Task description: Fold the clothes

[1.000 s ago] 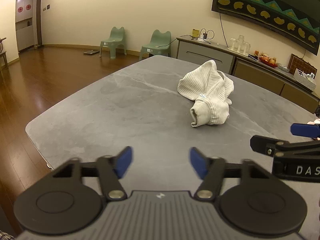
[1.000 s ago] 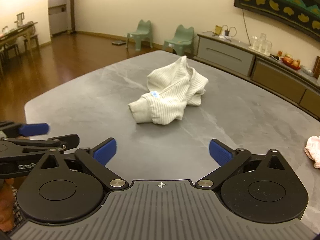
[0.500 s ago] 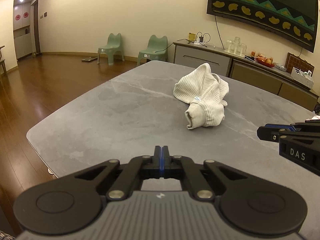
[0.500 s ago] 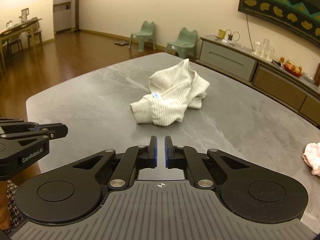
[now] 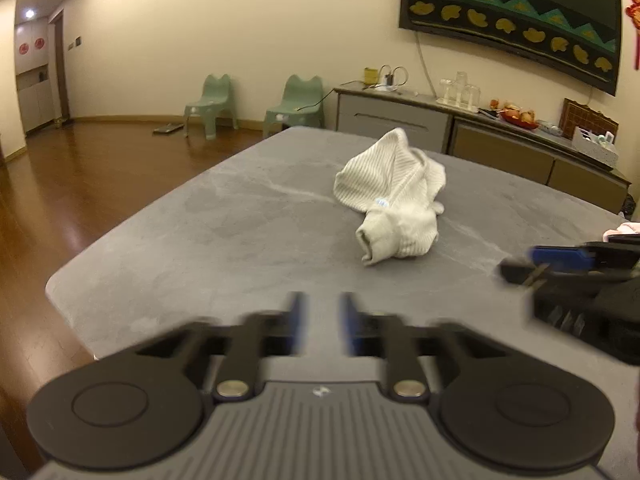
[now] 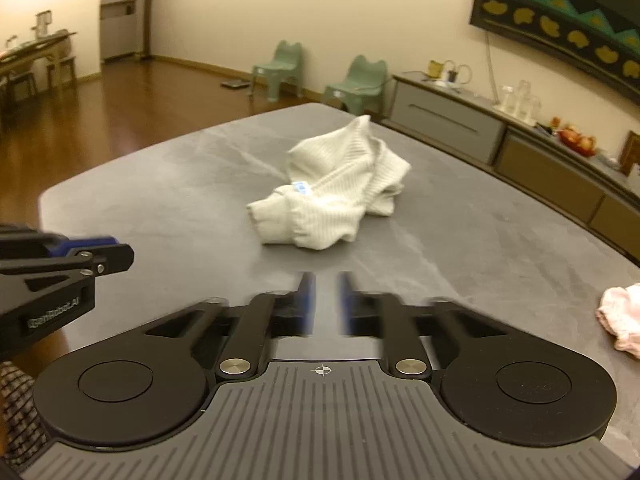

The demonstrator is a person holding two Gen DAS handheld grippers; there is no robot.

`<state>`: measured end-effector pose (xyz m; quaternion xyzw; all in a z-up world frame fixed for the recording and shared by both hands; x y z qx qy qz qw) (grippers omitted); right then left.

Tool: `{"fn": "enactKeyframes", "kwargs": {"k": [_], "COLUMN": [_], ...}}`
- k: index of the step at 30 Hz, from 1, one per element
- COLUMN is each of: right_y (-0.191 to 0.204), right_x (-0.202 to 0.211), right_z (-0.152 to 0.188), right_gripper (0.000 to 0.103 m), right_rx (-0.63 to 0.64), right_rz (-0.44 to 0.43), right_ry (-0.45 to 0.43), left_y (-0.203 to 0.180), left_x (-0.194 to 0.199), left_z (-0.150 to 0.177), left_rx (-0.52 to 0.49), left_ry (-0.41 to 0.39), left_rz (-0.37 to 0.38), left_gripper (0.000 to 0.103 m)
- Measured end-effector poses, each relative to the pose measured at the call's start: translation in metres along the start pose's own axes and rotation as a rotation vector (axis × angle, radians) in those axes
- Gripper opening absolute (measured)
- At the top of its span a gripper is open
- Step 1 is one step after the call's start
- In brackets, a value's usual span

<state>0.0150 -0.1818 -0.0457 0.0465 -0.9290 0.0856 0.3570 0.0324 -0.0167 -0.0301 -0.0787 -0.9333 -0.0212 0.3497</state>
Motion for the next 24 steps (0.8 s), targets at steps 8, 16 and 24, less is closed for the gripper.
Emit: {"fn": "enactKeyframes", "kwargs": {"k": [8,16,24], "right_y": [-0.012,-0.055,-0.092], "right_x": [-0.026,-0.076,-0.157], "right_z": [-0.015,-0.047,-0.098], "right_gripper": [0.094,0.095,0.094], "right_rx": [0.019,0.016,-0.144], "right_rz": [0.002,0.037,0.025], "right_ry": [0.007,0.04,0.024], "left_y": [-0.012,-0.025,-0.032], "left_x": [-0.055,-0.137,-0.19], "left_z": [-0.052,-0.07,-0.066], "left_rx": [-0.076,-0.097,-0.088], "left_ry": [-0.01,0.059,0.201], "left_rz": [0.078,0.156,0.232], "left_gripper": [0.099,0.094,0.008]}}
Point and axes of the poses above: each gripper's, at about its wrist camera, not at the fingertips, and x roughly against the way its jaws point, y to its left, z to its underside, the point moved 5 cm from there along -x, roughly the way its jaws point, and after that the axes turned 5 degrees about y, right-handed, at the moved point
